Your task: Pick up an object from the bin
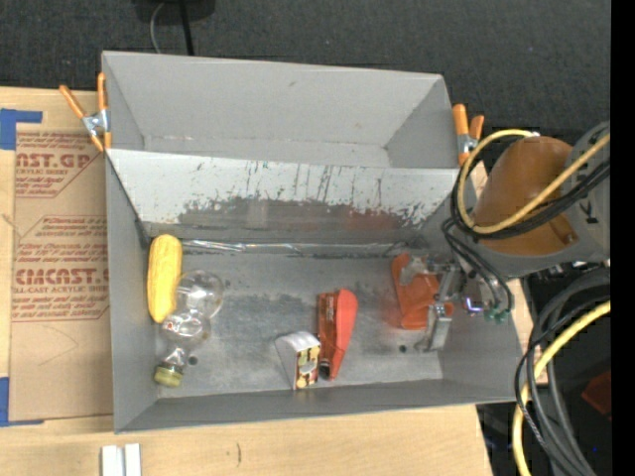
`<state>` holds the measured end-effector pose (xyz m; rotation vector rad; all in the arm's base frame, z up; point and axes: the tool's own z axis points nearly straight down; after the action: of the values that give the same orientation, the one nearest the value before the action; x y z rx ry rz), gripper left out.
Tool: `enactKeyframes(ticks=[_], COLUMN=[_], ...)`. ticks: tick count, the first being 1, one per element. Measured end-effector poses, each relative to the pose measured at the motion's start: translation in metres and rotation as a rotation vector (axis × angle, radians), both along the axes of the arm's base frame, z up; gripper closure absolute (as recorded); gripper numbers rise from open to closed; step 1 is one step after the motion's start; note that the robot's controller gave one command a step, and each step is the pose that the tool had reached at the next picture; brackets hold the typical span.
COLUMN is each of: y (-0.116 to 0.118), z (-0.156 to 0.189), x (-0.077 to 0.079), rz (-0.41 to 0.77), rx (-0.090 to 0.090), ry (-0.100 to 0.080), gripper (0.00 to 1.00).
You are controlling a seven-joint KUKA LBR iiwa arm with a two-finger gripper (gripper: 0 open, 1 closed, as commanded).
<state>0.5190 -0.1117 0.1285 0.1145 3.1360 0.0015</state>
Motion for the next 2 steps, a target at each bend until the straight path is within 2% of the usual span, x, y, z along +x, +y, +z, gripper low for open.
enactKeyframes(ticks=[1, 2], y=[-0.001, -0.009], z=[-0.023, -0.011], x=[0.001, 0.006], rz=[0.015, 0.088], rx=[0.002, 0.001], ry=[0.003, 0.001], gripper=[0.0, 0.0])
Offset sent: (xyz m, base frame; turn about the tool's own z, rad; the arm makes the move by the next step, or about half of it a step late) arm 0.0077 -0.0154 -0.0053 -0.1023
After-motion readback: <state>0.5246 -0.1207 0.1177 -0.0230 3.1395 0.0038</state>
